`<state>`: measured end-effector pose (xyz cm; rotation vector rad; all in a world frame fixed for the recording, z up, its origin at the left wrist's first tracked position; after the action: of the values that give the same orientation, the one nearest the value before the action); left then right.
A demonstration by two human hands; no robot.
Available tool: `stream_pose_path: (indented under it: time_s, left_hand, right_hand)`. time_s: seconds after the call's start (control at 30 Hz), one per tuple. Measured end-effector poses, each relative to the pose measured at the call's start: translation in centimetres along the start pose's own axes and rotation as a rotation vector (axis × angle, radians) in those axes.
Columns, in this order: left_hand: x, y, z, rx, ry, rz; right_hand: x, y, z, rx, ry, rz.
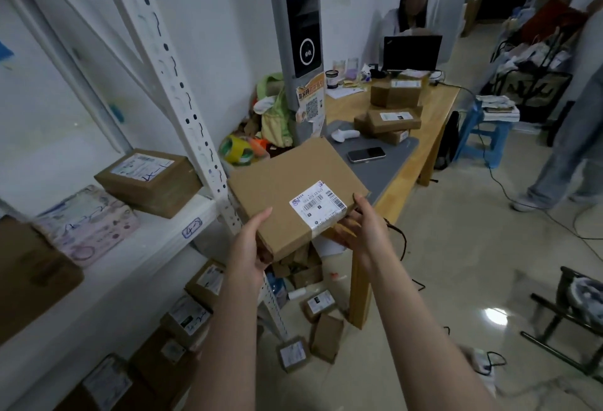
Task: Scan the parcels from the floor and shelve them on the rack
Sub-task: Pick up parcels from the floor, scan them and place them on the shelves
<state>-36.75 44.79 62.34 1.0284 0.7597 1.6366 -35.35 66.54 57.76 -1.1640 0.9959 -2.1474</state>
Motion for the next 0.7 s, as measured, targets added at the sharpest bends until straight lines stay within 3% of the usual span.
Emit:
stream_pose_path:
  time_s: [0.43,0.7]
  left_hand:
    - [1.4,-1.6,-6.9,-0.083,0.138,-0.048]
    - [2.3,-1.8,-9.1,-0.079,0.318,0.094]
  right_hand:
    - [-3.4,1.9,-9.3,0.014,0.090,0.057]
    - [-6.8,-0.2,-17.2,-0.007,0.200,0.471]
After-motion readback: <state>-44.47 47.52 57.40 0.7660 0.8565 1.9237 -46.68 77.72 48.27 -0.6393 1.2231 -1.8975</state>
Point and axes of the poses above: each hand's wrist, its own z-axis away from the middle knuckle, its own x-axis out of the palm, y = z × x, the point moved 7 cm from there along -z, towards the middle knuckle, and after that the axes turned 1 degree about x, right-handed, at the moved point
